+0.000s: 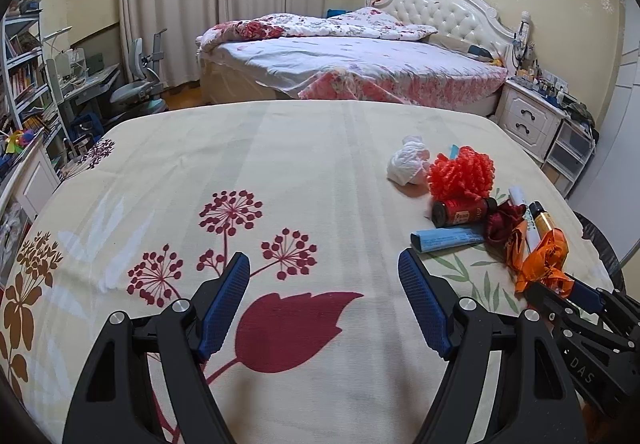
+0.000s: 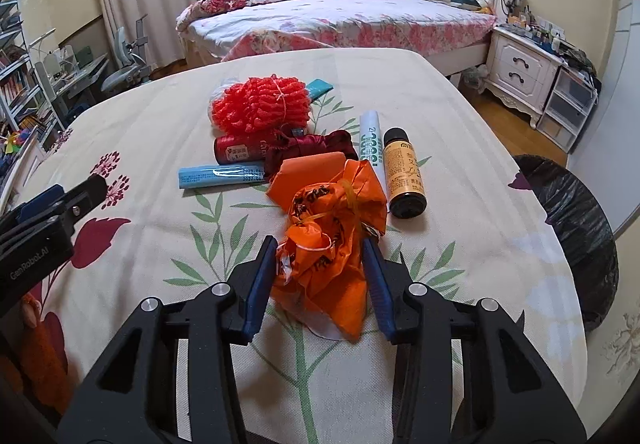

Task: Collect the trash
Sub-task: 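Grasp the red mesh ball with the left tool while the right tool holds the orange bag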

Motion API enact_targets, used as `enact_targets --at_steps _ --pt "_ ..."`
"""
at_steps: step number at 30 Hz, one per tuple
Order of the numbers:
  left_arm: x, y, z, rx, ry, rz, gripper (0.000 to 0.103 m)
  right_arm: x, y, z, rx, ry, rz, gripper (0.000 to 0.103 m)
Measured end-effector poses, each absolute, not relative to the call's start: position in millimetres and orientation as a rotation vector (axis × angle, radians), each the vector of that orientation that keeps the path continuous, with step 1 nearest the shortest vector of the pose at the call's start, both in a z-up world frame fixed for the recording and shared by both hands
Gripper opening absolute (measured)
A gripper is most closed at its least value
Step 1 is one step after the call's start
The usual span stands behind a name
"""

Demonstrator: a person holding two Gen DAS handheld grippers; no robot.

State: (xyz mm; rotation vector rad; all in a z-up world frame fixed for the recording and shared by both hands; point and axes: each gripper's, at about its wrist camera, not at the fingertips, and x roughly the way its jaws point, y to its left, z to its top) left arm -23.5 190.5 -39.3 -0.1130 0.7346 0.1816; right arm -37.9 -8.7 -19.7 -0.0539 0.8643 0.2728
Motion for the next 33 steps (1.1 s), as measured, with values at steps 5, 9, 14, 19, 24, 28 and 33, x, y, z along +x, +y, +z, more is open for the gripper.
enact_targets --at_steps 5,9,14,19,24,28,33 --pt "-20.0 177.7 -34.8 -0.102 0.729 0.156 0.075 -42.8 -17.8 -6.9 -0.044 0.837 0.278 0.042" --pt "-13.8 165.4 -31.1 -0.091 0.726 0.133 0.074 -43.7 -28.3 5.4 -0.05 0.797 0.261 0.042" --pt "-1.2 151.0 -26.6 -0.086 0.725 0.101 0.075 -32.6 -49.2 12.7 -0.037 0.765 0.215 0.042" --pt "17.5 132.9 -22.3 -0.069 0.725 0.072 0.075 -11.8 -74.2 10.9 -0.016 0.761 0.163 0.042" --pt "40.3 115.5 -20.5 -0.043 0.726 0.052 0.075 8.9 -95.2 7.6 0.006 0.762 0.129 0.042" --pt "62.3 105.0 -22.1 -0.024 0.743 0.043 0.078 26.2 -107.3 4.6 0.025 0.762 0.119 0.042" --pt "85.5 97.0 -27.3 -0.001 0.762 0.046 0.078 44.2 -114.3 1.8 0.047 0.76 0.121 0.042"
